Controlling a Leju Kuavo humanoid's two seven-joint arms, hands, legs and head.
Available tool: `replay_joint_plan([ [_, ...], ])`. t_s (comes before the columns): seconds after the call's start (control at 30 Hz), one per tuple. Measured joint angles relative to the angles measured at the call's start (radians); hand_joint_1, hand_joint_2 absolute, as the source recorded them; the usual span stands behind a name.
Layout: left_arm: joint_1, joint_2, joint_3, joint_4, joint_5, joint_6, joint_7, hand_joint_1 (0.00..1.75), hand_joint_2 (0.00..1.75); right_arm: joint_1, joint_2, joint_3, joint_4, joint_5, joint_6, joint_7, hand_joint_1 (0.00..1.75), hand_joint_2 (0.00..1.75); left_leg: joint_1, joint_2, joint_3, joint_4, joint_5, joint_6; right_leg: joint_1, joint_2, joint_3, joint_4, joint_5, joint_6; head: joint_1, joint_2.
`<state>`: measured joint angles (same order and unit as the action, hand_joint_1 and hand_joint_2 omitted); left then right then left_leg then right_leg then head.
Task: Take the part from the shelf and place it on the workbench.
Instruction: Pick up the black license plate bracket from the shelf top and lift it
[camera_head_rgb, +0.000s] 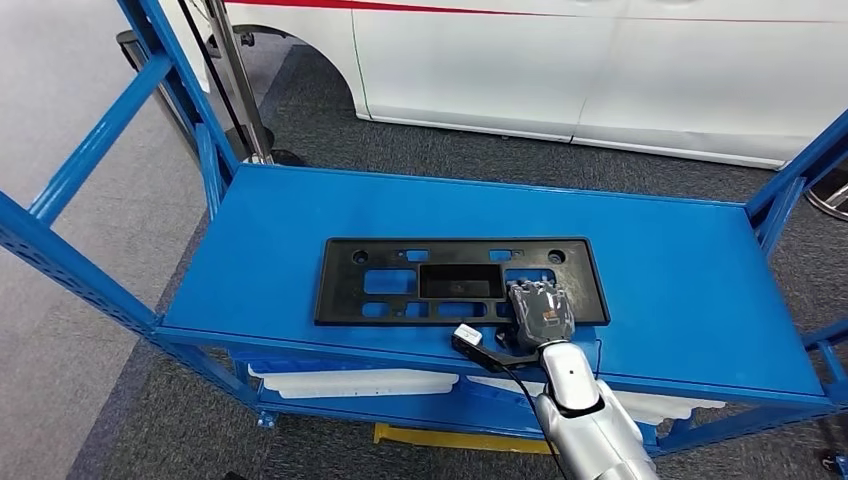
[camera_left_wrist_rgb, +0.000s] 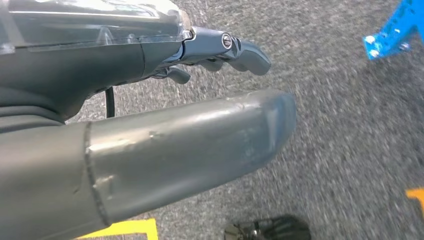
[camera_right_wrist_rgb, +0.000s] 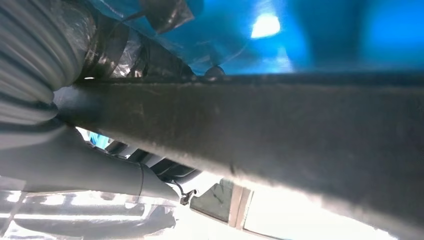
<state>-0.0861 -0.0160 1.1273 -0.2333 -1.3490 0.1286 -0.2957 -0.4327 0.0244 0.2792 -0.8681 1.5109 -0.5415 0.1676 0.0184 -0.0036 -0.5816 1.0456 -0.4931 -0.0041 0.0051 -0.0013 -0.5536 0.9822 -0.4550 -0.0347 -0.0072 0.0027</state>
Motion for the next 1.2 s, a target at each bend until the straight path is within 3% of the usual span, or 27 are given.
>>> replay_joint_plan([
  [0.1,0.002,-0.001,0.000,0.000,0.001,0.000,0.000,0.00,0.00,0.008,0.003,0.000,-0.001,-0.041,-0.009,-0.039,1.75,1.75,0.002,0.000,-0.081,0.176,-0.088,-0.008,-0.001,-0.004,0.004,-0.005,0.002,-0.006,0.000,0.000],
  [0.13,0.005,-0.001,0.000,0.000,0.003,0.000,0.000,0.00,0.00,0.014,0.007,0.000,-0.007,-0.084,-0.013,-0.073,1.75,1.75,0.003,0.000,-0.103,0.222,-0.101,-0.012,-0.001,-0.004,0.004,-0.002,0.000,-0.007,0.000,0.000],
  [0.17,0.007,-0.001,0.000,0.000,0.006,0.000,0.000,0.00,0.00,0.024,0.011,0.000,-0.020,-0.138,-0.013,-0.115,1.75,1.75,0.004,0.001,-0.110,0.235,-0.095,-0.015,-0.001,-0.003,0.004,0.002,-0.003,-0.006,0.000,0.000],
  [0.2,0.008,-0.001,0.001,0.000,0.008,0.000,0.000,0.00,0.00,0.036,0.017,0.000,-0.043,-0.205,-0.008,-0.163,1.75,1.75,0.006,0.001,-0.096,0.207,-0.070,-0.018,-0.002,-0.002,0.004,0.008,-0.007,-0.005,0.000,0.000],
  [0.27,0.009,-0.002,0.002,0.001,0.013,0.002,0.000,0.00,0.00,0.065,0.032,0.006,-0.112,-0.340,0.012,-0.249,1.75,1.75,0.010,0.002,-0.033,0.081,-0.009,-0.020,-0.004,0.003,0.002,0.026,-0.021,0.003,0.000,0.000],
  [0.33,0.008,-0.005,0.006,0.001,0.020,0.004,-0.001,0.00,0.00,0.092,0.049,0.022,-0.194,-0.450,0.032,-0.303,1.75,1.75,0.008,0.001,0.007,0.000,0.011,-0.013,-0.001,0.009,-0.005,0.047,-0.033,0.013,0.000,0.000],
  [0.43,0.009,-0.011,0.015,0.001,0.029,0.008,-0.001,0.00,0.00,0.153,0.068,0.048,-0.326,-0.627,0.055,-0.390,1.75,1.75,0.005,-0.004,0.006,-0.006,0.008,0.005,0.001,0.012,-0.012,0.057,-0.038,0.024,0.000,0.000],
  [0.5,0.012,-0.017,0.021,0.002,0.033,0.009,-0.001,0.00,0.00,0.205,0.072,0.072,-0.435,-0.782,0.074,-0.441,1.75,1.75,0.007,-0.005,0.006,-0.010,0.012,0.016,-0.001,0.009,-0.024,0.085,-0.062,0.034,0.000,0.000],
  [0.63,0.013,-0.028,0.038,0.002,0.044,0.011,0.002,0.00,0.00,0.282,0.075,0.107,-0.646,-1.144,0.145,-0.512,1.75,1.75,0.007,-0.005,0.004,-0.011,0.011,0.028,-0.010,0.007,-0.133,0.312,-0.173,0.051,0.000,0.000],
  [0.67,0.014,-0.030,0.042,0.002,0.046,0.011,0.003,0.00,0.00,0.303,0.075,0.111,-0.687,-1.217,0.166,-0.523,1.75,1.75,0.007,-0.005,0.006,-0.011,0.009,0.028,-0.011,0.007,-0.150,0.341,-0.173,0.051,0.000,0.000],
  [0.7,0.014,-0.033,0.046,0.002,0.048,0.010,0.005,0.00,0.00,0.323,0.074,0.116,-0.727,-1.280,0.187,-0.532,1.75,1.75,0.007,-0.006,0.008,-0.011,0.008,0.028,-0.011,0.007,-0.151,0.334,-0.154,0.050,0.000,0.000],
  [0.73,0.015,-0.037,0.049,0.002,0.049,0.008,0.006,0.00,0.00,0.339,0.073,0.120,-0.760,-1.329,0.206,-0.540,1.75,1.75,0.006,-0.006,0.011,-0.011,0.005,0.027,-0.011,0.007,-0.132,0.288,-0.119,0.047,0.000,0.000],
  [0.8,0.015,-0.045,0.054,0.002,0.054,0.000,0.005,0.00,0.87,0.362,0.072,0.126,-0.813,-1.395,0.239,-0.552,1.75,1.75,0.005,-0.007,0.018,-0.012,0.000,0.023,-0.007,0.007,-0.069,0.147,-0.048,0.036,0.000,0.000],
  [0.87,0.013,-0.052,0.059,0.003,0.058,-0.007,0.002,0.00,1.75,0.381,0.071,0.131,-0.851,-1.432,0.262,-0.562,1.75,1.75,0.004,-0.006,0.019,-0.014,-0.002,0.016,-0.001,0.008,-0.034,0.065,-0.024,0.026,0.000,0.000],
  [0.97,0.011,-0.059,0.066,0.004,0.061,-0.018,-0.003,0.00,1.75,0.413,0.071,0.136,-0.882,-1.462,0.280,-0.568,1.75,1.75,0.003,-0.005,0.021,-0.019,-0.003,0.002,0.000,0.007,-0.030,0.048,-0.024,0.017,0.000,0.000],
  [1.03,0.011,-0.062,0.070,0.004,0.065,-0.019,-0.005,0.00,1.75,0.434,0.072,0.137,-0.895,-1.477,0.286,-0.563,1.75,1.75,0.003,-0.003,0.009,0.015,-0.031,-0.006,-0.006,0.003,-0.020,0.033,-0.019,0.007,0.000,0.000],
  [1.13,0.011,-0.068,0.081,0.004,0.080,-0.013,-0.007,0.00,1.75,0.480,0.076,0.140,-0.900,-1.474,0.277,-0.562,1.75,1.75,0.003,-0.002,-0.073,0.194,-0.122,-0.010,-0.006,-0.003,-0.014,0.028,-0.019,-0.004,-0.001,0.000],
  [1.17,0.012,-0.069,0.085,0.004,0.085,-0.012,-0.005,0.00,1.75,0.499,0.077,0.142,-0.899,-1.468,0.276,-0.571,1.75,1.75,0.003,-0.002,-0.098,0.244,-0.137,-0.012,-0.004,-0.004,-0.014,0.029,-0.020,-0.005,-0.001,0.000],
  [1.2,0.013,-0.070,0.088,0.004,0.087,-0.012,-0.002,0.00,1.75,0.517,0.077,0.146,-0.898,-1.462,0.279,-0.585,1.75,1.75,0.003,-0.002,-0.108,0.261,-0.132,-0.013,-0.004,-0.004,-0.014,0.031,-0.022,-0.006,-0.001,0.000],
])
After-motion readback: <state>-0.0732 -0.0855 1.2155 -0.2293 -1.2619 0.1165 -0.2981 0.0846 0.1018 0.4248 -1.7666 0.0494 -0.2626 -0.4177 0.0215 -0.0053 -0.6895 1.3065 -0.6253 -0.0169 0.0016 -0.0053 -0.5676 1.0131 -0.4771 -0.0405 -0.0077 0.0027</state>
